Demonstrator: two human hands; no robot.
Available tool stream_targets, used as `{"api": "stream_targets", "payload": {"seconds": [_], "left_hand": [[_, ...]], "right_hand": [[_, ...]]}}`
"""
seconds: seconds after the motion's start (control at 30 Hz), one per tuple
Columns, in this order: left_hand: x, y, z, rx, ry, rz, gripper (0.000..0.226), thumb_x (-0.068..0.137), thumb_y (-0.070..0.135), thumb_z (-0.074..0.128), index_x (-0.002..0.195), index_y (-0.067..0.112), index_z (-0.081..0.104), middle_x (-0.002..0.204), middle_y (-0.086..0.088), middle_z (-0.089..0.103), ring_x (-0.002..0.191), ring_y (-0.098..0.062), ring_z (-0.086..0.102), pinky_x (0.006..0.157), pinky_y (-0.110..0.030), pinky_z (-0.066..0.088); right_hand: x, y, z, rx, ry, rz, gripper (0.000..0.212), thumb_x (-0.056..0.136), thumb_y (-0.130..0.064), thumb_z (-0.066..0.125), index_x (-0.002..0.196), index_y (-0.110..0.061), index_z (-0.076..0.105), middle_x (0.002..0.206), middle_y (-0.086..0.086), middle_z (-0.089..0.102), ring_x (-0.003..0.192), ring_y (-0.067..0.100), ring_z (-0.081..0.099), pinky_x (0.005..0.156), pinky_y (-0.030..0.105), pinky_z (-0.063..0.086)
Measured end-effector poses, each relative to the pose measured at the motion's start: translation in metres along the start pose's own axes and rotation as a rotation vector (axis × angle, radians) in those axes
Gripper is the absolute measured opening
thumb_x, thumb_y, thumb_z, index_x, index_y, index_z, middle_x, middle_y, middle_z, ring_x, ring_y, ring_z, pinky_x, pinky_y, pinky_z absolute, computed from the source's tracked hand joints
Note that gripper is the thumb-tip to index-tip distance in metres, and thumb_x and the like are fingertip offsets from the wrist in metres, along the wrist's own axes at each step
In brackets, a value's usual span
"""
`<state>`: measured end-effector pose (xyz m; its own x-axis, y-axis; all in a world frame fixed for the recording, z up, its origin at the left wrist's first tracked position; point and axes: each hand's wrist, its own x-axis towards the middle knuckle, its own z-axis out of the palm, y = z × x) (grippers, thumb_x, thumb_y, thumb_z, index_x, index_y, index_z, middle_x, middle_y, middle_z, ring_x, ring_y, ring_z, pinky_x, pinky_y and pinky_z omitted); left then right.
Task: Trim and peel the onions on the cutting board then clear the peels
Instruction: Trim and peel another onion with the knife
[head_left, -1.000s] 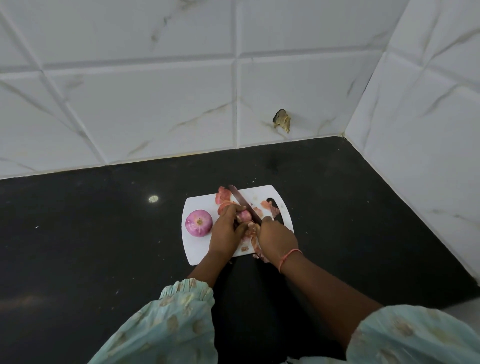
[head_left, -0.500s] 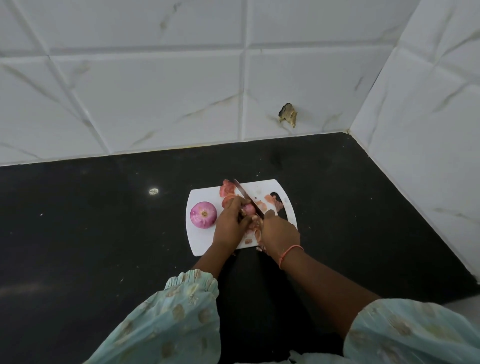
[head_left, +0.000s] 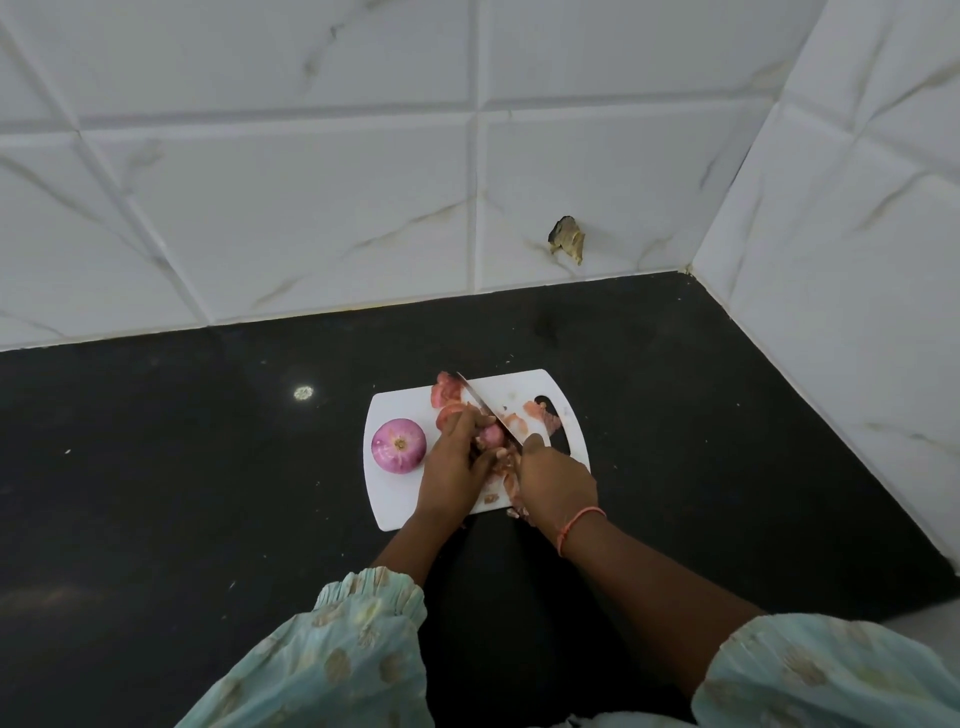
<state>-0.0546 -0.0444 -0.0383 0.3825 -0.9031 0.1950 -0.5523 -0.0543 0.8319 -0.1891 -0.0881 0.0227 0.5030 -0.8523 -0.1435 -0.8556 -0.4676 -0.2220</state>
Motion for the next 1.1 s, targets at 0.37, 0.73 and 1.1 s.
{"api": "stream_targets", "payload": {"seconds": [0.37, 0.73, 1.1], "left_hand": [[-0.006, 0.000, 0.000, 0.091, 0.003, 0.055, 0.034, 0.087, 0.003, 0.068, 0.112, 0.023, 0.056, 0.119, 0.011, 0.056, 0.099, -0.009, 0.060, 0.083, -0.029, 0.054], [-0.031, 0.012, -0.004, -0.008, 0.095, -0.007, 0.037, 0.091, 0.002, 0.067, 0.118, 0.020, 0.049, 0.115, 0.030, 0.051, 0.104, 0.007, 0.058, 0.085, -0.019, 0.054], [-0.023, 0.024, -0.008, -0.249, 0.141, -0.058, 0.058, 0.087, 0.003, 0.069, 0.135, 0.019, 0.043, 0.134, 0.002, 0.045, 0.122, -0.011, 0.056, 0.091, -0.021, 0.055]], "right_hand": [[0.006, 0.006, 0.005, 0.053, -0.004, 0.039, 0.025, 0.101, -0.016, 0.031, 0.118, -0.006, 0.047, 0.109, 0.014, 0.066, 0.098, 0.032, 0.065, 0.069, 0.034, 0.037], [0.009, 0.011, 0.010, 0.097, 0.004, 0.059, 0.026, 0.100, -0.016, 0.032, 0.117, -0.006, 0.048, 0.110, 0.016, 0.065, 0.099, 0.035, 0.064, 0.070, 0.035, 0.038], [0.009, 0.018, -0.007, 0.211, 0.076, 0.100, 0.041, 0.102, -0.040, 0.038, 0.136, -0.019, 0.044, 0.109, 0.009, 0.067, 0.102, 0.028, 0.064, 0.076, 0.036, 0.047]]}}
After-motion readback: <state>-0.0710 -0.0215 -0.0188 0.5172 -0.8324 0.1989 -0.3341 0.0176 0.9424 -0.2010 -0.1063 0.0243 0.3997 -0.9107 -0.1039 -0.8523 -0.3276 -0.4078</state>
